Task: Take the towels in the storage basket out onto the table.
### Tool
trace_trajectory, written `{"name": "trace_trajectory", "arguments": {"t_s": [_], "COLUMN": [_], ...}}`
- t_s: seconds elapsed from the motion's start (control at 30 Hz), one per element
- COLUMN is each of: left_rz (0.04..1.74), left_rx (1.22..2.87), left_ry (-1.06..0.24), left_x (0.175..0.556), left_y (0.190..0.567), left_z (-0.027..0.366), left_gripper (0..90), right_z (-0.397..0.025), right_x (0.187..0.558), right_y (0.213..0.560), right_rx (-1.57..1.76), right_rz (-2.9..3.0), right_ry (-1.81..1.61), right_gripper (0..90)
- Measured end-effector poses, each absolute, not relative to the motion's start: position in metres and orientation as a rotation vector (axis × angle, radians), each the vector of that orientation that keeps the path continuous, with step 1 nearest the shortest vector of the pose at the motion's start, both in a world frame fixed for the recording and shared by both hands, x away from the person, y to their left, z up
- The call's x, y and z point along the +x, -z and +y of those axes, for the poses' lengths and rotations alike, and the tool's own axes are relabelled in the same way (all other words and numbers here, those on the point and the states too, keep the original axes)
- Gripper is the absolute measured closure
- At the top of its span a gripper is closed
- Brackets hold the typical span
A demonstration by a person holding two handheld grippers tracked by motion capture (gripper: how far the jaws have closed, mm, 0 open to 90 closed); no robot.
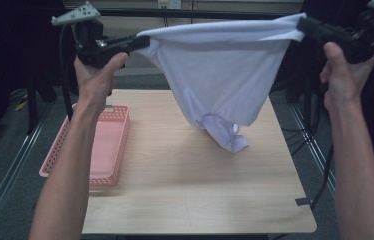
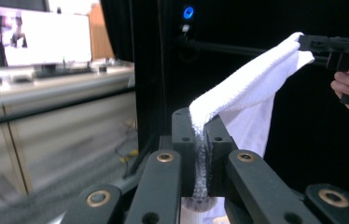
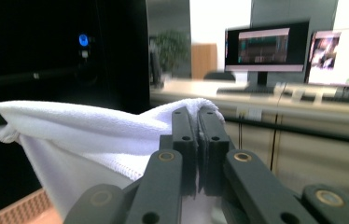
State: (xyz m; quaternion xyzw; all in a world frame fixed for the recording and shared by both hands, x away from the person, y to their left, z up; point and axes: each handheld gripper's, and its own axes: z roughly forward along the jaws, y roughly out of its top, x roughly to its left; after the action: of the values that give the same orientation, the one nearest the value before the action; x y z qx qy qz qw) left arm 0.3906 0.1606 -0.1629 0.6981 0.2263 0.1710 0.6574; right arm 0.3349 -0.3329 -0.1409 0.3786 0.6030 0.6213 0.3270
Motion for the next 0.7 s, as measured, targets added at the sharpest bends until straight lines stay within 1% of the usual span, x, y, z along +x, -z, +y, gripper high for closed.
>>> {"name": "trace_trajectory", "arguments": {"t_s": [0.07, 0.1, 0.13, 0.17, 0.23, 0.27, 0.3, 0.37, 0.4, 0.43, 0.47, 0.5, 0.57, 0.6, 0.63, 0.67, 0.7], "left_rz": [0.497, 0.489, 0.489, 0.495, 0.487, 0.487, 0.510, 0.513, 0.506, 0.509, 0.509, 0.503, 0.492, 0.492, 0.501, 0.507, 0.511], "left_rx": [1.571, 1.579, 1.579, 1.625, 1.666, 1.666, 1.699, 1.763, 1.776, 1.797, 1.797, 1.846, 1.896, 1.896, 1.893, 1.894, 1.931], "left_ry": [-0.385, -0.369, -0.369, -0.327, -0.270, -0.270, -0.247, -0.184, -0.109, -0.076, -0.076, -0.016, 0.049, 0.049, 0.078, 0.138, 0.151], "left_x": [0.387, 0.378, 0.378, 0.369, 0.362, 0.362, 0.356, 0.339, 0.325, 0.315, 0.315, 0.295, 0.274, 0.274, 0.268, 0.261, 0.251], "left_y": [0.157, 0.158, 0.158, 0.178, 0.206, 0.206, 0.224, 0.267, 0.300, 0.318, 0.318, 0.348, 0.376, 0.376, 0.385, 0.397, 0.411], "left_z": [0.160, 0.159, 0.159, 0.157, 0.157, 0.157, 0.158, 0.160, 0.162, 0.162, 0.162, 0.162, 0.163, 0.163, 0.164, 0.165, 0.166], "left_gripper": [86.1, 86.1, 86.0, 85.9, 85.8, 85.8, 85.8, 85.7, 85.7, 85.7, 85.7, 85.6, 85.2, 84.7, 84.0, 84.0, 83.5], "right_z": [-0.334, -0.336, -0.336, -0.337, -0.337, -0.338, -0.338, -0.338, -0.337, -0.336, -0.336, -0.333, -0.331, -0.331, -0.330, -0.330, -0.328], "right_x": [0.331, 0.321, 0.316, 0.312, 0.302, 0.297, 0.297, 0.284, 0.269, 0.263, 0.263, 0.243, 0.225, 0.213, 0.206, 0.206, 0.184], "right_y": [0.136, 0.133, 0.137, 0.145, 0.170, 0.186, 0.186, 0.227, 0.266, 0.281, 0.281, 0.321, 0.350, 0.368, 0.378, 0.378, 0.408], "right_rx": [0.979, 0.958, 0.957, 0.959, 0.972, 0.983, 0.983, 1.023, 1.063, 1.086, 1.086, 1.123, 1.164, 1.195, 1.215, 1.215, 1.264], "right_rz": [1.569, 1.560, 1.573, 1.592, 1.648, 1.678, 1.678, 1.758, 1.838, 1.871, 1.871, 1.960, 2.017, 2.039, 2.055, 2.055, 2.108], "right_ry": [-1.637, -1.638, -1.625, -1.617, -1.584, -1.581, -1.581, -1.553, -1.547, -1.531, -1.531, -1.498, -1.476, -1.467, -1.463, -1.463, -1.431], "right_gripper": [87.3, 87.4, 87.4, 87.5, 87.5, 87.5, 87.5, 87.6, 87.6, 87.6, 87.6, 87.6, 87.6, 87.6, 87.6, 87.6, 87.6]}}
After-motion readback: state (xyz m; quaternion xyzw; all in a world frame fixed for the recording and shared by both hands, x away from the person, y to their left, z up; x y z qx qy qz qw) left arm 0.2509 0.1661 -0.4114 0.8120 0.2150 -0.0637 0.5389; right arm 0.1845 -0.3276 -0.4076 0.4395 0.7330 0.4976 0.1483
